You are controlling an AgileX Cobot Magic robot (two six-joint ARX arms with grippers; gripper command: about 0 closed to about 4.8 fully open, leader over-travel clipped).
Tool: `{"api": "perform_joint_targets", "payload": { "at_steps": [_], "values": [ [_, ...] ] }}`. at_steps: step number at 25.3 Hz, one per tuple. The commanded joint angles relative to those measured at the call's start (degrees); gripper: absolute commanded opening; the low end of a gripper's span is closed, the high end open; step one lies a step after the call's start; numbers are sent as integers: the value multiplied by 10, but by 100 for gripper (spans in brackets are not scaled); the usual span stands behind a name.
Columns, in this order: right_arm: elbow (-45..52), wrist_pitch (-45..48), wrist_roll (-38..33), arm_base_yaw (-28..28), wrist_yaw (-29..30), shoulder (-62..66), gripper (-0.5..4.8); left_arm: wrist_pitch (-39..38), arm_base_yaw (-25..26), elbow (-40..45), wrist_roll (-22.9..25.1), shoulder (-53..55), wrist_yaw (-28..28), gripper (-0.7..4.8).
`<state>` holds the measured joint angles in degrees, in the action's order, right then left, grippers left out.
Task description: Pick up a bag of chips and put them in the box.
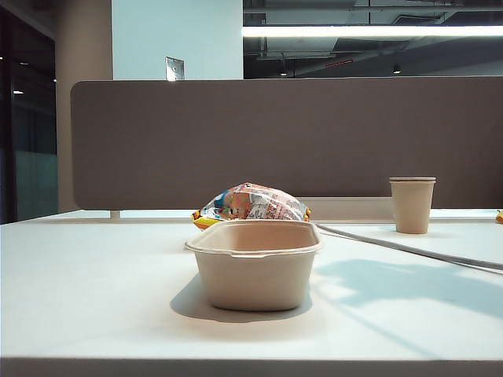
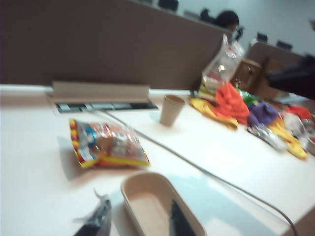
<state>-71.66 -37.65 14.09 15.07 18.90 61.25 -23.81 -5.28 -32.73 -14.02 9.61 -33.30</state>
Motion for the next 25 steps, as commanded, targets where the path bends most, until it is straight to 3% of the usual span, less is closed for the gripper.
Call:
{"api": "perform_joint_targets", "payload": {
  "at_steps": [1, 5, 8, 12, 14, 17, 18, 19, 21, 25],
  "values": [
    [-41, -2, 96, 33, 1, 66, 244, 4, 0, -9, 37, 43, -27, 153],
    [-82, 20, 206, 84, -54, 157, 244, 44, 0, -9, 74, 109, -28, 158],
    [-88, 51, 241, 106, -57, 207, 243, 65, 0, -9, 77, 169, -28, 192],
    [-88, 106, 300, 111, -59, 272, 244, 89, -1, -9, 79, 242, -29, 193],
    [-88, 143, 332, 111, -56, 304, 246, 123, -1, -9, 79, 272, -30, 244],
    [-88, 219, 356, 111, -33, 357, 290, 175, -1, -9, 58, 318, -56, 260],
    [-88, 237, 357, 111, -33, 368, 319, 182, -1, -9, 55, 327, -55, 260],
    [-88, 263, 357, 111, -33, 386, 382, 188, -2, -9, 54, 339, -56, 260],
    [-88, 298, 357, 111, -35, 413, 432, 194, -2, -9, 54, 350, -63, 260],
    [-95, 320, 356, 111, -21, 453, 432, 212, -2, -9, 49, 354, -66, 260]
  ]
}}
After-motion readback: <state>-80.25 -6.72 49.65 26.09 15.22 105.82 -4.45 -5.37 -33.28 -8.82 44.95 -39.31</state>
